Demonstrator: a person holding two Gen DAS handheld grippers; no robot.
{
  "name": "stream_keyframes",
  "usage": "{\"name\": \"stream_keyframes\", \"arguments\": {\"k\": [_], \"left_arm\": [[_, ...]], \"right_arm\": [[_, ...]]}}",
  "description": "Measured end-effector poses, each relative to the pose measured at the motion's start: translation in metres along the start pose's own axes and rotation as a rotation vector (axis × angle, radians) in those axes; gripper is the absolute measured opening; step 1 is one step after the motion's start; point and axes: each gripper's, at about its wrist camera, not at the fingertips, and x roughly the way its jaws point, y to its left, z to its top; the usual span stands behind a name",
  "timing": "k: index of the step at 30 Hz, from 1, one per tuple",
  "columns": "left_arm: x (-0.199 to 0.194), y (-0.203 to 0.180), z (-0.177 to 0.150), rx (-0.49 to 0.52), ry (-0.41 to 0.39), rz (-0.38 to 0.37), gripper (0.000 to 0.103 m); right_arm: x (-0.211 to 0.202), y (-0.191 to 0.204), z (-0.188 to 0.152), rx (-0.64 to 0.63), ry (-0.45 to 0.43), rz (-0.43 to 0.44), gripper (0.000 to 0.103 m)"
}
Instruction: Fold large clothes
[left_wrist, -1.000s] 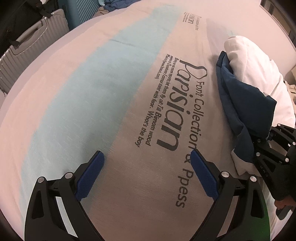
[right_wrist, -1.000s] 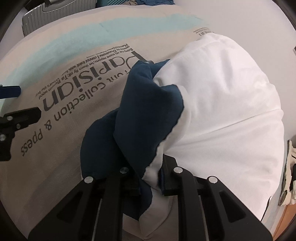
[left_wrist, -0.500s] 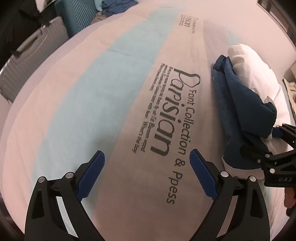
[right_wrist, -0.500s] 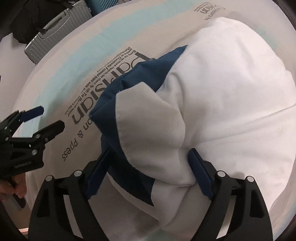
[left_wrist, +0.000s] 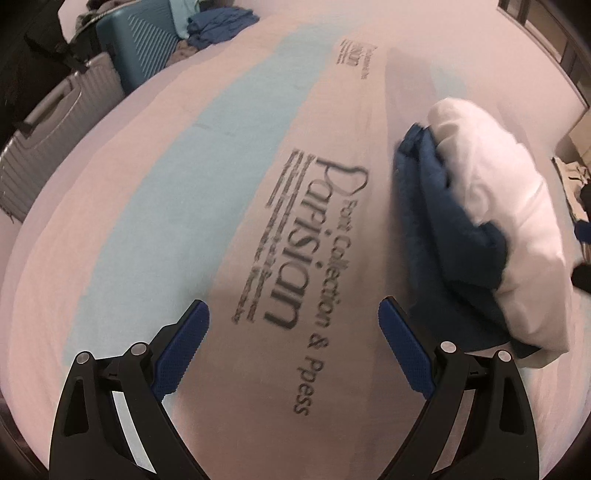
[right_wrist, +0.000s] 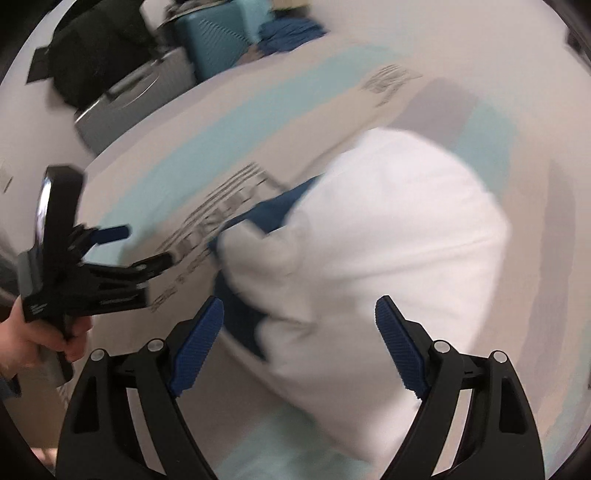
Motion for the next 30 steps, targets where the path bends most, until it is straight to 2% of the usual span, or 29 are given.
{"name": "stream_keyframes", "arguments": {"k": [2, 6, 13, 17, 22, 26, 29, 30], "left_arm": [[-0.007, -0.003, 0.008, 0.007, -0.024, -0.008, 0.091], [-0.014, -0.008, 0.027, 0.007, -0.053, -0.026, 0.091], [-0.008, -0.018, 0.043, 0.020, -0.058, -0.050, 0.091], [-0.002, -0.021, 0.044, 0.037, -0.052, -0.057, 0.092], [0.013, -0.020, 0.041, 0.042, -0.027, -0.058, 0.092], [0.019, -0.024, 0.046, 0.051, 0.011, -0.129, 0.092], [0.021, -0.033, 0.059, 0.060, 0.023, -0.218, 0.092], [0.025, -0.037, 0.068, 0.058, 0.040, -0.273, 0.092]], "right_arm": [[0.003, -0.024, -0.001, 0.025, -0.007, -0.101, 0.081], [0.030, -0.036, 0.005, 0.029, 0.024, -0.209, 0.081], [0.076, -0.001, 0.004, -0.040, 0.074, -0.174, 0.078], [0.101, 0.017, 0.000, -0.088, 0.081, -0.219, 0.078], [0.113, 0.019, -0.007, -0.105, 0.078, -0.246, 0.081], [0.084, 0.012, -0.004, -0.060, 0.054, -0.202, 0.079], [0.045, -0.027, 0.002, 0.060, 0.000, -0.155, 0.086], [0.041, -0.038, 0.002, 0.093, -0.006, -0.153, 0.087]]}}
